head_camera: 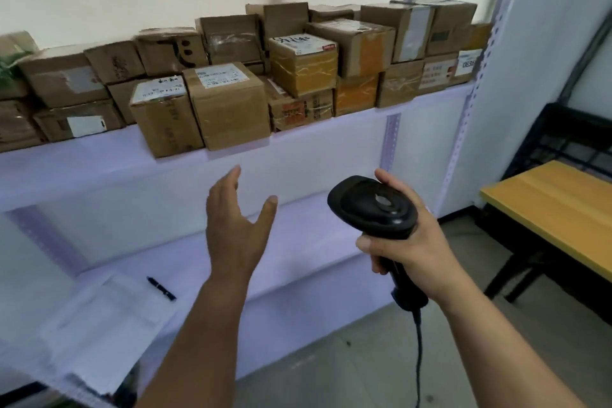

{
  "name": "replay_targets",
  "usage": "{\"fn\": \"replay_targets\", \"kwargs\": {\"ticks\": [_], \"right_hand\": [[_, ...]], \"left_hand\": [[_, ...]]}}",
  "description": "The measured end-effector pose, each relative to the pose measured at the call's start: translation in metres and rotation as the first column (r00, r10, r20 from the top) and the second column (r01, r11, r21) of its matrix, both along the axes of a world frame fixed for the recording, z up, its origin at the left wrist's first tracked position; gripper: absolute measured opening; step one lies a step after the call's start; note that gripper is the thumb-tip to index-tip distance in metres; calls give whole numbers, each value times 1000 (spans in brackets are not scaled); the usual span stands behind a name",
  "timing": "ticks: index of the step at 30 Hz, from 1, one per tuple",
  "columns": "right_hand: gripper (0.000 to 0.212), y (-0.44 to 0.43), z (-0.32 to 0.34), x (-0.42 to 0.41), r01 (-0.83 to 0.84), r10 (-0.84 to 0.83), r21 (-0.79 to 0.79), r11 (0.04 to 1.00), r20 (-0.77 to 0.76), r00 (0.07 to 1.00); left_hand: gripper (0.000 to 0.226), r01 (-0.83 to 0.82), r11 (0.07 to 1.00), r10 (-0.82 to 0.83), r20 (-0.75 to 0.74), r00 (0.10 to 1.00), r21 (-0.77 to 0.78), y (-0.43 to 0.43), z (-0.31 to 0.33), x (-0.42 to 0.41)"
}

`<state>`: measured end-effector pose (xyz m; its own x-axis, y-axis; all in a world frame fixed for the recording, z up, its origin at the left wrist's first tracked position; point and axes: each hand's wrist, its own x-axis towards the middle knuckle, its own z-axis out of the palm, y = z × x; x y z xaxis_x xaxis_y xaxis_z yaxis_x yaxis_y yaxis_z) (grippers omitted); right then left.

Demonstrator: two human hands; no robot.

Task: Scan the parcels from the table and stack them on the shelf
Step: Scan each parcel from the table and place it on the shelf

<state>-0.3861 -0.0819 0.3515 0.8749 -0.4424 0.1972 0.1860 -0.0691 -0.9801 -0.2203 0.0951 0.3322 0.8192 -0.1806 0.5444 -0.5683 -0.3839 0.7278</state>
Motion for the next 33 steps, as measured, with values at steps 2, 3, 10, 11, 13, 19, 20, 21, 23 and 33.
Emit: {"fn": "replay_targets", "kwargs": {"ticks": [2,3,10,11,13,19,20,21,23,33], "right_hand": [[93,-11,-5,-26,27,-28,21,999,10,1000],[93,-17,-7,-41,37,-37,23,999,11,999],[91,-76,-9,-152,178,-179,-36,983,-24,984],[92,-85,-9,-169,202,-203,-41,979,-21,979],[92,-103,-9,-203,250,-250,-39,967,-10,968],[93,-152,-13,-301,345,-347,-94,934,-10,938],[94,-158,-13,-316,369,-373,-103,924,-15,928],[95,-162,-12,-331,393,-398,-111,913,-22,917],[95,-170,-11,-360,440,-445,-107,892,-31,895],[96,-189,-16,-491,725,-729,-88,683,-6,685]], "left_hand": [[60,107,992,-108,14,994,64,-28,-9,-34],[58,150,984,-152,8,988,95,-42,-13,-51],[57,310,911,-325,9,946,272,-131,-30,-148],[57,327,903,-343,10,939,280,-144,-31,-161],[58,367,886,-380,-10,925,282,-169,-31,-191],[69,477,836,-490,-22,871,269,-241,-33,-280],[70,497,827,-510,-20,860,265,-252,-34,-295],[69,517,814,-532,-20,847,264,-261,-36,-308],[64,562,780,-580,-21,815,276,-279,-35,-334],[64,771,538,-817,-14,577,339,-371,-34,-447]]}}
